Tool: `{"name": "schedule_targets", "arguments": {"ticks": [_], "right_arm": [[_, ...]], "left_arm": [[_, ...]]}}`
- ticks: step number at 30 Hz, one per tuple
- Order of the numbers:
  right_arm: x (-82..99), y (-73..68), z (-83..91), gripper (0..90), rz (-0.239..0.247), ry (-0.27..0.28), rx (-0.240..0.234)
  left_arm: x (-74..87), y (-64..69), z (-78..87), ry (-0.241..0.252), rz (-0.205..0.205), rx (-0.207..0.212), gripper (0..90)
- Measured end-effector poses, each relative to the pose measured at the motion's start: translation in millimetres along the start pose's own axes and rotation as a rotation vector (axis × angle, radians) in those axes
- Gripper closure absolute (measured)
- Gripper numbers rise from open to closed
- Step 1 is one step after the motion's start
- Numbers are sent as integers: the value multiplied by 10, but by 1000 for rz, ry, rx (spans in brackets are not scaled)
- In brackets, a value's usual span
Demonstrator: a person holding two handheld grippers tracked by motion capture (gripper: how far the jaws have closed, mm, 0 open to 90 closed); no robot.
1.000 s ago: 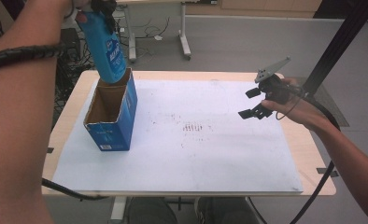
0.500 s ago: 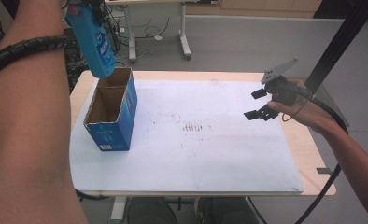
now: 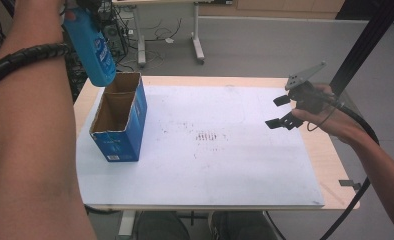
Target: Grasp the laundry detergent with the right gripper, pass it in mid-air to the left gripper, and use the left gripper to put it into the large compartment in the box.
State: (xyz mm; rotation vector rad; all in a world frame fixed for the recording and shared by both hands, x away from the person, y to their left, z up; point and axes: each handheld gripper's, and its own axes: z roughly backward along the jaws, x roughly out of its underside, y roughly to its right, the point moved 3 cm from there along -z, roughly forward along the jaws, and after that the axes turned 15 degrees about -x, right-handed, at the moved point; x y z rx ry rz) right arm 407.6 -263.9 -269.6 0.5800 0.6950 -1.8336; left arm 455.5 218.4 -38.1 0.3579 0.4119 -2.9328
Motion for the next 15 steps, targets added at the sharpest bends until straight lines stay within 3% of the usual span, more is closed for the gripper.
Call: {"name": "schedule_targets", "arguments": {"ticks": [15], "right_arm": [[-2,2,-53,89,6,-23,-10]], "left_arm": [[44,-6,-359,-27,-4,4,370]]}}
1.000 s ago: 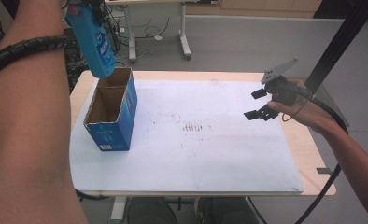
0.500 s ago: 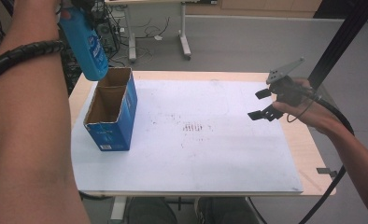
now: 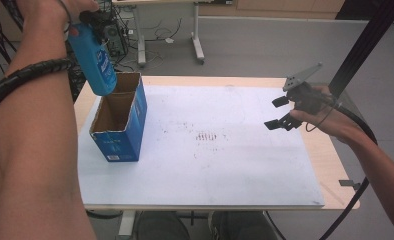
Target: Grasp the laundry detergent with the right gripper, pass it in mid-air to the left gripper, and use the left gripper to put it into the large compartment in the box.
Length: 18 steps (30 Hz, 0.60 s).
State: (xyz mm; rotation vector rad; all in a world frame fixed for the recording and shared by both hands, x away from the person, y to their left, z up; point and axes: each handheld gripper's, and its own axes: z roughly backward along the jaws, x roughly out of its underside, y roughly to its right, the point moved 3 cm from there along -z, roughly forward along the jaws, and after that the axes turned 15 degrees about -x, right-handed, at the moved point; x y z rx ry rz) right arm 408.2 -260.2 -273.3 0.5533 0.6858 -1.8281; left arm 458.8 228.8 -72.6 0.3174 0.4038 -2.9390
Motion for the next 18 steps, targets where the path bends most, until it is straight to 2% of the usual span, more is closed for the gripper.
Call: {"name": "schedule_targets", "arguments": {"ticks": [18], "right_arm": [[-85,-22,-62,90,12,-22,1]], "left_arm": [[94,-20,-446,-11,-4,15,370]]}}
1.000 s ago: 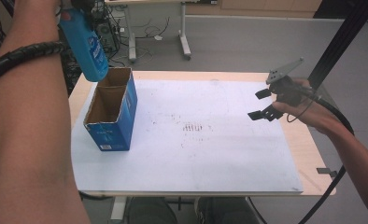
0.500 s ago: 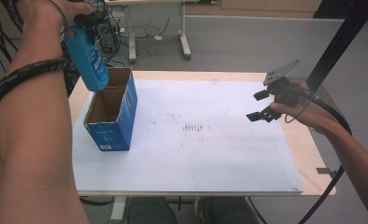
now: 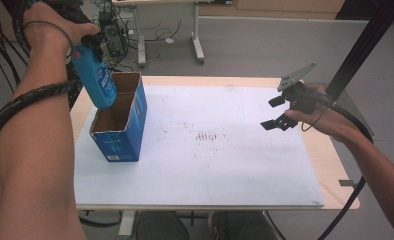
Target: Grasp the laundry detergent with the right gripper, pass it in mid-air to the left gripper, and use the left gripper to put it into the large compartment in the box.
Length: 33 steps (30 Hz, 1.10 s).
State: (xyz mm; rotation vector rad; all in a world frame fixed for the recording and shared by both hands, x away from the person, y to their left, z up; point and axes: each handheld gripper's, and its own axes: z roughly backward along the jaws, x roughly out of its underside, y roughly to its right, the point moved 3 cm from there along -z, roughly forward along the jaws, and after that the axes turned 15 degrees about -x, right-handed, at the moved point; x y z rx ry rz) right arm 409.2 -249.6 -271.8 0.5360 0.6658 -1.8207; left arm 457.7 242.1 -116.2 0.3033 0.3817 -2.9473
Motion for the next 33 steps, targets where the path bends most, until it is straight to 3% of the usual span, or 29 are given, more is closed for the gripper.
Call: {"name": "schedule_targets", "arguments": {"ticks": [11,26,33], "right_arm": [[-32,-21,-39,90,7,-14,0],[-32,-23,-85,90,4,-21,0],[16,-22,-123,89,-7,-21,-5]], "left_arm": [[72,58,-312,-7,-14,6,371],[173,246,-795,-13,-51,13,371],[234,333,-996,-7,-78,-16,371]]}}
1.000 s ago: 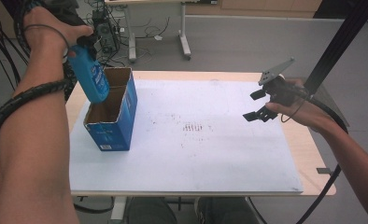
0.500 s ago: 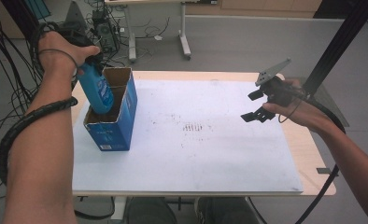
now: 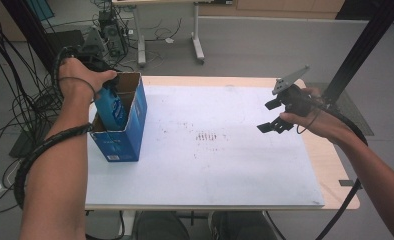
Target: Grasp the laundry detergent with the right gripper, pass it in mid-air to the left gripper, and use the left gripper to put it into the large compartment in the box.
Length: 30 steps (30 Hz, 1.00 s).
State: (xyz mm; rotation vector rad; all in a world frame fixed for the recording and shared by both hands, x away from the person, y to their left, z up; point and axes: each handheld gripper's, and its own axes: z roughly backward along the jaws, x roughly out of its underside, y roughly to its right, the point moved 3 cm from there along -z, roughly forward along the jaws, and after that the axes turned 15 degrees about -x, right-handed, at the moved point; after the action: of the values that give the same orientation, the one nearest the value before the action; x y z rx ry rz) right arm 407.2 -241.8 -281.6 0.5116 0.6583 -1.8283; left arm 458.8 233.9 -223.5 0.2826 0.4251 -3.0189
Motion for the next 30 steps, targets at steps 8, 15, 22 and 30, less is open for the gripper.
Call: {"name": "schedule_targets", "arguments": {"ticks": [8,15,22,30], "right_arm": [[46,13,-45,90,-8,-1,-5],[101,23,-40,89,-17,-2,-3],[145,34,-57,90,-26,-4,-6],[179,47,-89,89,-34,0,-12]], "left_arm": [[33,151,-188,16,-18,18,371],[56,232,-332,12,-28,23,371],[88,255,-470,3,-35,23,371],[96,254,-567,2,-41,18,370]]}}
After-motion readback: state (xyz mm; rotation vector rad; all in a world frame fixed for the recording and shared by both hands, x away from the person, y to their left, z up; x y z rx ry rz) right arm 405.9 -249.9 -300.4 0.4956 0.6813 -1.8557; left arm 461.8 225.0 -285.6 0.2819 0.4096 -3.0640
